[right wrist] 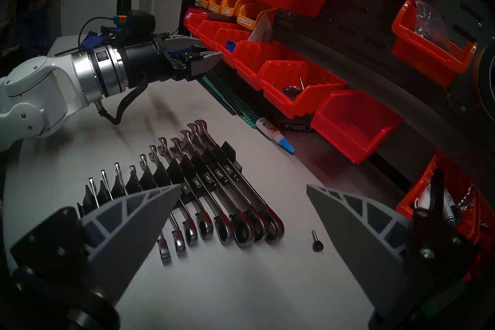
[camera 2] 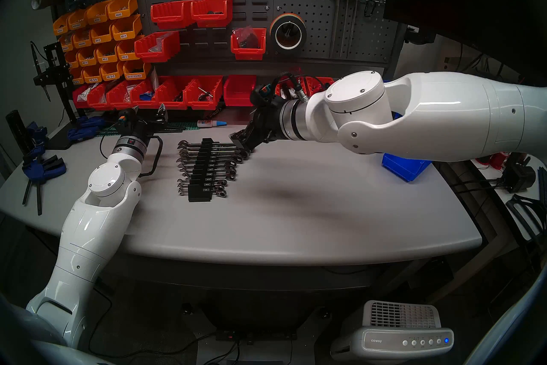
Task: Put the wrenches on the table into the correct slot in the case
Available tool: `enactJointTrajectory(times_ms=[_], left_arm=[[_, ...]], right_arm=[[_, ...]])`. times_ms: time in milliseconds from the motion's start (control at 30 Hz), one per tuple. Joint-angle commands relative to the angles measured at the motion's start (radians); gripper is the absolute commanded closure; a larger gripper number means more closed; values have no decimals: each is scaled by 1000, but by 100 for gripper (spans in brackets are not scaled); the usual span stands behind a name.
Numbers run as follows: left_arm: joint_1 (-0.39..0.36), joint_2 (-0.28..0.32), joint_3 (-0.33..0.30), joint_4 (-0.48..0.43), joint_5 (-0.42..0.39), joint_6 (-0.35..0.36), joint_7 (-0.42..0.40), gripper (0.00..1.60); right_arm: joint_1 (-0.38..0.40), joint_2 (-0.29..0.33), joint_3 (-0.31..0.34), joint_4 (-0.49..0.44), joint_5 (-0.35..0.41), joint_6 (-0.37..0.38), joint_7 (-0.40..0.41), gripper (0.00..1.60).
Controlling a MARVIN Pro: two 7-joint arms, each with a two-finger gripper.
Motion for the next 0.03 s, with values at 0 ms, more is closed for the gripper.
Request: enactJointTrajectory(times_ms=[0], left_arm=[[-27, 1, -9, -31, 0, -13, 0, 0]], right_arm=[[26, 19, 24, 2, -3, -17, -4, 0]])
